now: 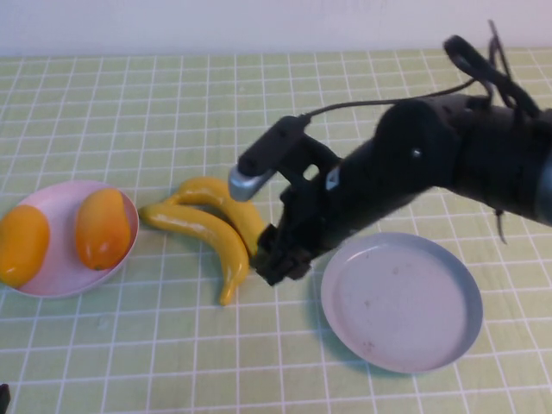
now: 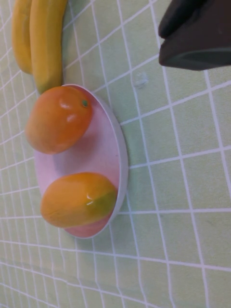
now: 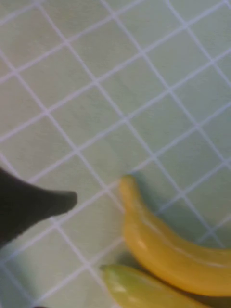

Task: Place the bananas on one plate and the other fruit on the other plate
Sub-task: Put another type of fruit in the right plate

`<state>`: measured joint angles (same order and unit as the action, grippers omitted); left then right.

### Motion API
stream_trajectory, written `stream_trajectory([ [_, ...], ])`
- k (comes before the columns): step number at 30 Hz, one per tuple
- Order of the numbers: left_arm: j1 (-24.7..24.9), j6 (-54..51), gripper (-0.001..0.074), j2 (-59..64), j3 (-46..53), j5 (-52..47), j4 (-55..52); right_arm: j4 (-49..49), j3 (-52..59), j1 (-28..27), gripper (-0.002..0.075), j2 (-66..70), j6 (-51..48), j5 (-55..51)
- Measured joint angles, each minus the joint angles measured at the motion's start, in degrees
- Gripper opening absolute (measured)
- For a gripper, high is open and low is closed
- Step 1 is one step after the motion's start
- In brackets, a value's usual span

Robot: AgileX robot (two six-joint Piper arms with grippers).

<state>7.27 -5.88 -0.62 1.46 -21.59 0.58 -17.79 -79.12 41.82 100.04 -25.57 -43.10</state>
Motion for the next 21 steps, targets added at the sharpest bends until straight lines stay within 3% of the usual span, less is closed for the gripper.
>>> stream_trajectory([
  [7, 0.0, -0.04, 0.0002, 0.0, 0.0, 0.0, 0.0, 4.17, -20.55, 0.37, 0.0403, 14.27, 5.27, -0.6],
  [14, 0.0, -0.04, 0.0002, 0.0, 0.0, 0.0, 0.0, 11.07, -40.33, -0.47, 0.0403, 28.76, 9.64, -7.54],
  [21, 0.0, -0.04, 0.0002, 0.0, 0.0, 0.0, 0.0, 12.07, -51.18, -2.68, 0.0403, 38.68, 10.4, -11.78],
])
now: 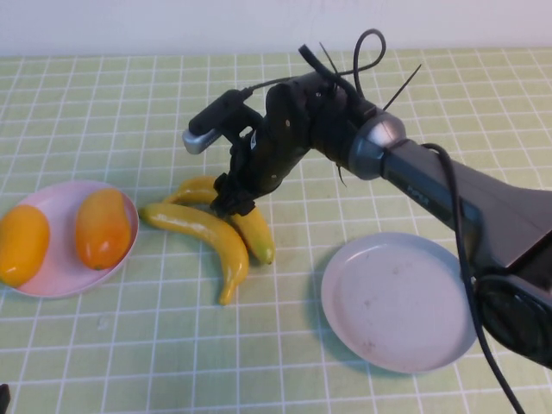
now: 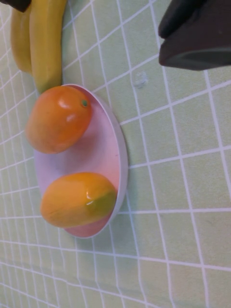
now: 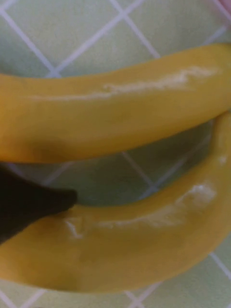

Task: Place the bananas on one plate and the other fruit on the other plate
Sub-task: Put another type of fruit in the right plate

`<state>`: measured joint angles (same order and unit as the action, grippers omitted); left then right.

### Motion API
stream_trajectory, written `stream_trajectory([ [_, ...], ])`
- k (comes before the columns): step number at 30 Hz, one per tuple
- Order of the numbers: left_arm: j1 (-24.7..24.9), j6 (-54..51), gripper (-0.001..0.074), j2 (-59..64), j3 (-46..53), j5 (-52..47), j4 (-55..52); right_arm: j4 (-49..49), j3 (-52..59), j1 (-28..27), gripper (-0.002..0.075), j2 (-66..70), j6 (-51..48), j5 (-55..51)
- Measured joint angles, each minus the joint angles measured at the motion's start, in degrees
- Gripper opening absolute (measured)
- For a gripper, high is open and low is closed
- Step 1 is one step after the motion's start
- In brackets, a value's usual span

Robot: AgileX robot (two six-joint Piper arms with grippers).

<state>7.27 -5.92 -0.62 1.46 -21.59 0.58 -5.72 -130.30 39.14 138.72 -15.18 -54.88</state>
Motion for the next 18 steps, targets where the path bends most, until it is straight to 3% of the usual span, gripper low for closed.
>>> stream_trajectory([
  [9, 0.0, 0.0, 0.0002, 0.0, 0.0, -0.1, 0.0, 0.0, -0.84, -0.69, 0.0402, 3.16, 0.07, 0.1],
  [14, 0.0, 0.0, 0.0002, 0.0, 0.0, -0.1, 0.0, 0.0, -0.84, -0.86, 0.0318, 3.25, 0.07, 0.33],
  [18, 0.0, 0.0, 0.0002, 0.0, 0.0, -0.1, 0.0, -0.12, -1.79, -0.86, 0.0317, 3.25, 0.31, -1.39],
])
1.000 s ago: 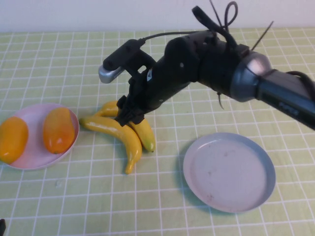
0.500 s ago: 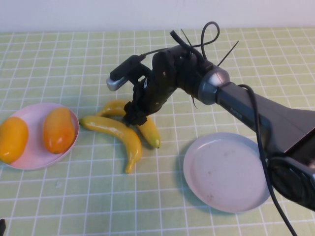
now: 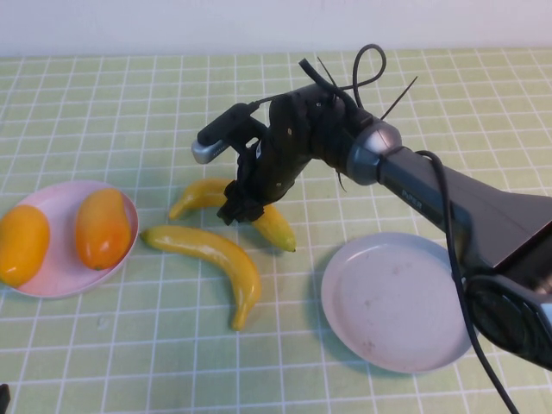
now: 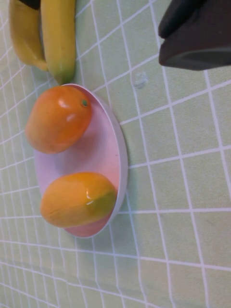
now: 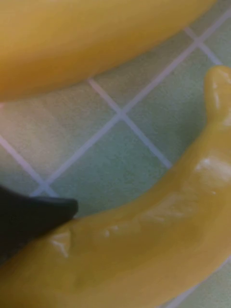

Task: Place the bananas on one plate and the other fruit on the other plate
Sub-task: Put another type of fruit in the right plate

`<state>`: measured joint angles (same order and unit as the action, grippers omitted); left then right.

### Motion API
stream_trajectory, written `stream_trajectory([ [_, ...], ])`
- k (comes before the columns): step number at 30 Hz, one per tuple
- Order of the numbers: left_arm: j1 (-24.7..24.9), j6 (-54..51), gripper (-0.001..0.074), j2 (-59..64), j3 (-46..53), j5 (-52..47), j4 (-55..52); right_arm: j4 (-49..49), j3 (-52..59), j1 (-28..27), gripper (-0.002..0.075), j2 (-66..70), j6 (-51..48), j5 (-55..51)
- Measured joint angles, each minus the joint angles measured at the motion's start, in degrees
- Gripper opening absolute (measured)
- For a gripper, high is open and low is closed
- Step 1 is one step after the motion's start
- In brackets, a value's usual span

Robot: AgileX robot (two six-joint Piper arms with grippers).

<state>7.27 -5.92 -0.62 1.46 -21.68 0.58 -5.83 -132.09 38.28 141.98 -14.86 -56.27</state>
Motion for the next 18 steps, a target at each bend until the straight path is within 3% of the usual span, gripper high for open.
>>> stream_trajectory([
  [8, 0.0, 0.0, 0.0002, 0.0, 0.0, 0.0, 0.0, 1.18, -2.64, -0.23, 0.0317, -4.43, 6.27, -5.16],
  [18, 0.0, 0.0, 0.0002, 0.0, 0.0, 0.0, 0.0, 9.74, -2.06, -0.23, 0.0317, -17.71, 17.8, -14.64],
])
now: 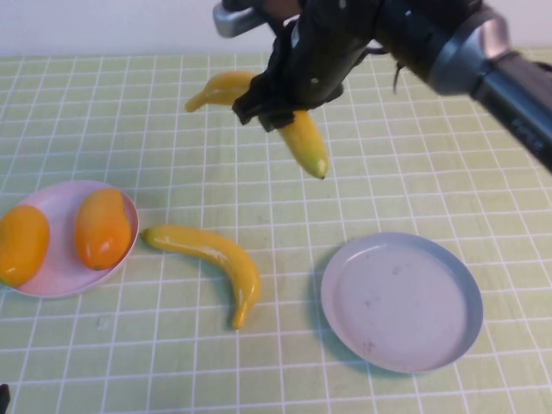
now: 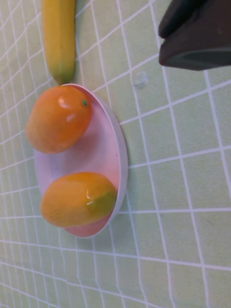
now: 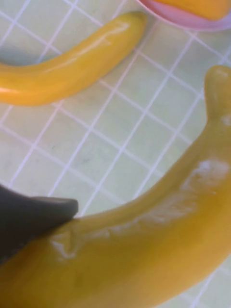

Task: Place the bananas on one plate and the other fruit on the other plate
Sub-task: Put another type of fruit in the right plate

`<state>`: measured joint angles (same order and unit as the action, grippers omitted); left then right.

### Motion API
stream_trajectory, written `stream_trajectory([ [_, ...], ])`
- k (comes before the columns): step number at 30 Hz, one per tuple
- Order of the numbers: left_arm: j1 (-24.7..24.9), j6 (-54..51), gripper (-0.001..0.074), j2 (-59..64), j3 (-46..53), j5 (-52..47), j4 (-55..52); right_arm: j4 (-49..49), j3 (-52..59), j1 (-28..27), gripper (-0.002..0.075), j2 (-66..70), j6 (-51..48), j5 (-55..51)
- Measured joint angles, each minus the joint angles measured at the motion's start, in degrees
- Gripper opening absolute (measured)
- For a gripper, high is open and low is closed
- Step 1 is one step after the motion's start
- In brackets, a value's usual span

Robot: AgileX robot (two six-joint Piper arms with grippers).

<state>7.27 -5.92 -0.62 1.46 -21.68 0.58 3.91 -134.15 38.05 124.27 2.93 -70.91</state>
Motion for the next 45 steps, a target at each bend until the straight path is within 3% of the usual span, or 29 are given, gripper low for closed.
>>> stream_trajectory([
  [3, 0.0, 0.0, 0.0002, 0.0, 0.0, 0.0, 0.0, 2.82, 5.86, 0.0, 0.0317, -5.28, 3.22, -0.12],
  [7, 0.0, 0.0, 0.0002, 0.0, 0.0, 0.0, 0.0, 4.15, 22.68, -0.17, 0.0317, -16.1, 7.65, 0.48],
  [14, 0.0, 0.0, 0.0002, 0.0, 0.0, 0.0, 0.0, 3.26, 57.05, -2.3, 0.0317, -35.41, 17.03, 15.01],
  [19, 0.0, 0.0, 0.0002, 0.0, 0.0, 0.0, 0.0, 0.26, 70.55, -4.05, 0.0317, -39.29, 19.26, 19.47],
  [24, 0.0, 0.0, 0.0002, 0.0, 0.0, 0.0, 0.0, 0.18, 75.31, -6.38, 0.0317, -38.22, 19.54, 24.35],
  [39, 0.0, 0.0, 0.0002, 0.0, 0.0, 0.0, 0.0, 0.33, 75.53, -8.78, 0.0318, -27.28, 18.16, 31.71],
  [45, 0.0, 0.0, 0.0002, 0.0, 0.0, 0.0, 0.0, 0.18, 75.53, -8.78, 0.0445, -27.21, 18.16, 32.24],
])
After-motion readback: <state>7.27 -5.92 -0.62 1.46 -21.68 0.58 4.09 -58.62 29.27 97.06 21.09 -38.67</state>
